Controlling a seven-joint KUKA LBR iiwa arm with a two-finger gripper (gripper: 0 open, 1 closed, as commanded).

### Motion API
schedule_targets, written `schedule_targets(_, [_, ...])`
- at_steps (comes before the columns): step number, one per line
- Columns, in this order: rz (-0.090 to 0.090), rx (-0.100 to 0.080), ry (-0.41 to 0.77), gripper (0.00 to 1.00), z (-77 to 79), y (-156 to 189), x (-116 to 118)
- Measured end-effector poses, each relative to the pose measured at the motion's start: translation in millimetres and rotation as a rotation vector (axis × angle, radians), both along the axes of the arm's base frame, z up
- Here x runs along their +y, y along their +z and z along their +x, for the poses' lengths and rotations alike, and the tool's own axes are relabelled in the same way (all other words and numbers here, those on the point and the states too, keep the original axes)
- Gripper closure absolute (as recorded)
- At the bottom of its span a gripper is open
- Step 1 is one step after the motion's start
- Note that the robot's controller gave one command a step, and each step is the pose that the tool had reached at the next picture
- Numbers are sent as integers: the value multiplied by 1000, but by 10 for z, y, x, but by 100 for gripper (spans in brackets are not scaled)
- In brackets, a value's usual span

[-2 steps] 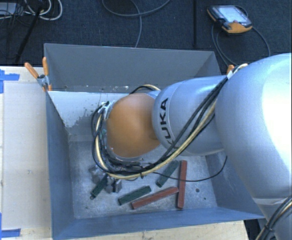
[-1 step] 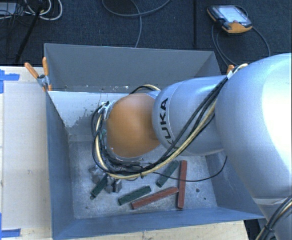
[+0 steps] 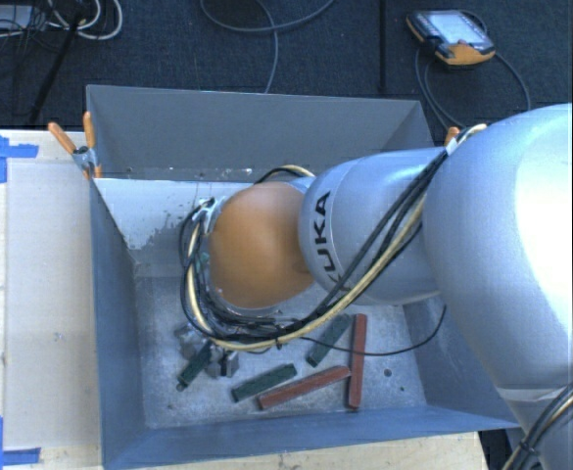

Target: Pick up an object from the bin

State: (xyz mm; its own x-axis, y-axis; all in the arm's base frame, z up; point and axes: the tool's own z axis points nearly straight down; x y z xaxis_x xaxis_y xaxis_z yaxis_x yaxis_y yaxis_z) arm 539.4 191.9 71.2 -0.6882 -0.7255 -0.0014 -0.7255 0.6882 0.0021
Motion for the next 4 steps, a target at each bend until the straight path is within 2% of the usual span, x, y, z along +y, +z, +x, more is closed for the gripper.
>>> schedule_targets(2, [-4, 7, 0, 100, -24, 258, -6])
schedule_targets(4, [-1, -1, -1, 100, -7, 560, 4])
